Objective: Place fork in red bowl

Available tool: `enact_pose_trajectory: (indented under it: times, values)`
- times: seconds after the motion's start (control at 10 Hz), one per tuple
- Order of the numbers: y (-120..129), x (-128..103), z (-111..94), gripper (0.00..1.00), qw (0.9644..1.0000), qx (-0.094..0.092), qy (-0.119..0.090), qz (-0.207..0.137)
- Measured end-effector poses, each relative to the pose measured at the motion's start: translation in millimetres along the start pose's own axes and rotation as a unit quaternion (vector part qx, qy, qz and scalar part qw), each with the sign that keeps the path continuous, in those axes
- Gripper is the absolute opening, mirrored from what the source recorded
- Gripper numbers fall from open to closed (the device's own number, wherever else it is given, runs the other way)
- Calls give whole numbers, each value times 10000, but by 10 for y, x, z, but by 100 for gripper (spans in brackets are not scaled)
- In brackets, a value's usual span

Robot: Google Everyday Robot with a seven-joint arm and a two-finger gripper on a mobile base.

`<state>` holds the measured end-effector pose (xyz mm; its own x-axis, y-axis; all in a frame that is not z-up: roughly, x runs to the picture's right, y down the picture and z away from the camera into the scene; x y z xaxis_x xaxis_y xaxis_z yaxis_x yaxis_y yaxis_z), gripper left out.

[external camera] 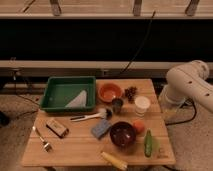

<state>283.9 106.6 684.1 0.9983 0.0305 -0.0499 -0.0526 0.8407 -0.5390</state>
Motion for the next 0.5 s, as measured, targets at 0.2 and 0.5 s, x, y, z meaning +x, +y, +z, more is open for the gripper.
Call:
enact_pose_trajectory:
  times: [0.2,0.5]
  values:
    - [0,0,0,65,10000,0,0,0]
    - [40,-29,-11,65,9999,28,49,-95]
